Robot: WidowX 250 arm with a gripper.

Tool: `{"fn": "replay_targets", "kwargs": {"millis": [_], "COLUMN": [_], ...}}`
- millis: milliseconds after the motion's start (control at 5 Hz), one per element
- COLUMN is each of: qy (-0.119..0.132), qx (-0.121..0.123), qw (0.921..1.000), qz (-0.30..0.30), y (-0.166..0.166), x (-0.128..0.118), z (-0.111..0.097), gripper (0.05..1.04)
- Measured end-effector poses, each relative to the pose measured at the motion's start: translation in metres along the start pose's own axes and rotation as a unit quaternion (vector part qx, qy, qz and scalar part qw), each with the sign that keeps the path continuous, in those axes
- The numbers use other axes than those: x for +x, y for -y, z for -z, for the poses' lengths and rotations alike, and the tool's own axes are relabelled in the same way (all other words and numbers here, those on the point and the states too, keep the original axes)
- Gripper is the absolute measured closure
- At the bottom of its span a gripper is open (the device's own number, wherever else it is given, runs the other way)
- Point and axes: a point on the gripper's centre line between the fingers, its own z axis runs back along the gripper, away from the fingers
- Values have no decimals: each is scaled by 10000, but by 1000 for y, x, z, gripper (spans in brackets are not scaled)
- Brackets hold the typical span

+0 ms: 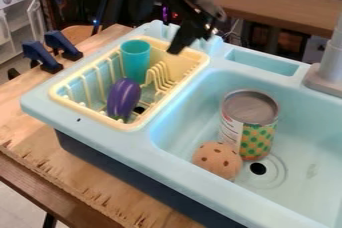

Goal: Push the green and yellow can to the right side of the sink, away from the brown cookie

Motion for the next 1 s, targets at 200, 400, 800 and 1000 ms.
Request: {"fn": "replay_targets", "kwargs": {"millis": [200,400,800,1000], "qy": [-21,35,32,51], "qx": [-98,-109,-706,-664], "qw": [9999,9999,9971,9973], "qz": [-108,-14,-274,-317], "y": [1,3,-3,-2], "x": [4,4,-5,-6], "z": [9,17,46,48], "gripper": [81,81,81,81]}}
